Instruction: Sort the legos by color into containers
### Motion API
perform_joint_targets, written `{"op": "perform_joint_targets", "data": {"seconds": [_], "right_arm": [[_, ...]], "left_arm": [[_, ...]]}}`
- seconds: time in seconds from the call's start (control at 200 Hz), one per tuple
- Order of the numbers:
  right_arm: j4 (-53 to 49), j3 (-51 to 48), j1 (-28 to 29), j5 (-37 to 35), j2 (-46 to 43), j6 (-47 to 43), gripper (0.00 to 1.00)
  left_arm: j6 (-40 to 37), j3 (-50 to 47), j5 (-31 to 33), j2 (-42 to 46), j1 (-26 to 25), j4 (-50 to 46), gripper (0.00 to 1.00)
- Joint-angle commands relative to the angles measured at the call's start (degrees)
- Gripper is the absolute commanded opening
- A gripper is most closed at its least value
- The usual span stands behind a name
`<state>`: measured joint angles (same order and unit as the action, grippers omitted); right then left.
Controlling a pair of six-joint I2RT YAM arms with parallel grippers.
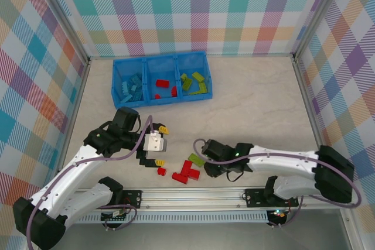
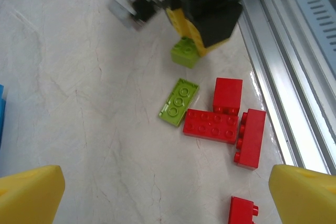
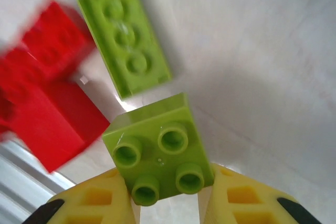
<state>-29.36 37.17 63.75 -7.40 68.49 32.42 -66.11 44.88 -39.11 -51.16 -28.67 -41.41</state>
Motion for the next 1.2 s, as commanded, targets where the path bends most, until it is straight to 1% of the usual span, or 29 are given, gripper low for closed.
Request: {"op": "perform_joint_targets", "data": {"seconds": [0.0, 0.1, 0.19, 0.335, 0.44, 0.54, 0.615, 0.675, 0.725, 0.81, 0.965, 1.02, 1.1, 1.155, 1.195], "right_arm": [[1.58, 3.78, -6.32, 0.96, -3.53, -4.88, 0.27], [2.17, 10.71, -13.36, 2.04, -2.95, -9.26, 0.26], [3.56, 18.46, -20.57, 3.8, 1.73, -12.0, 0.26], [7.97, 30.2, -28.43, 5.86, 16.15, -16.33, 0.26], [9.73, 38.23, -31.05, 7.45, 26.15, -17.24, 0.26], [9.14, 46.42, -32.17, 8.94, 35.11, -17.48, 0.32], [8.67, 50.45, -32.28, 9.74, 39.19, -17.66, 0.44], [8.64, 52.55, -32.28, 10.25, 40.76, -17.62, 0.51], [8.28, 53.44, -32.32, 10.23, 41.11, -17.79, 0.53], [7.36, 53.71, -32.54, 10.34, 40.37, -18.0, 0.53], [6.83, 49.44, -32.54, 11.78, 34.43, -17.42, 0.53], [7.12, 45.92, -32.54, 13.16, 30.83, -16.02, 0.53], [8.78, 37.92, -31.95, 16.13, 24.16, -14.53, 0.53], [8.61, 32.74, -30.2, 15.7, 19.63, -15.26, 0.54], [7.14, 29.8, -28.29, 14.13, 17.0, -16.25, 0.54]], "left_arm": [[-1.73, -1.1, -3.21, 0.27, 0.96, 1.15, 1.0], [-1.74, -1.11, -4.02, 0.26, 1.24, 1.72, 1.0], [-1.63, -1.22, -4.7, 0.01, 1.76, 2.36, 1.0], [-0.4, -1.68, -5.12, 0.22, 2.2, 4.23, 1.0], [0.6, -2.41, -5.13, 1.07, 2.24, 5.83, 1.0], [3.32, -3.5, -4.04, 1.62, 2.3, 8.76, 1.0], [7.19, -4.34, -2.61, 1.6, 2.3, 12.27, 1.0], [8.8, -4.45, -2.11, 1.39, 2.34, 13.57, 1.0], [9.15, -4.37, -2.19, 1.17, 2.34, 13.72, 1.0], [8.57, -4.37, -2.45, 0.76, 2.3, 13.25, 1.0], [8.1, -4.37, -2.72, 0.6, 2.3, 13.24, 1.0], [8.09, -4.31, -2.88, 0.66, 2.3, 13.28, 1.0], [7.82, -4.28, -3.1, 0.9, 2.3, 13.02, 1.0], [6.59, -4.32, -3.74, 0.94, 2.3, 12.34, 1.0], [5.36, -4.19, -4.21, 0.88, 2.3, 11.59, 1.0]]}}
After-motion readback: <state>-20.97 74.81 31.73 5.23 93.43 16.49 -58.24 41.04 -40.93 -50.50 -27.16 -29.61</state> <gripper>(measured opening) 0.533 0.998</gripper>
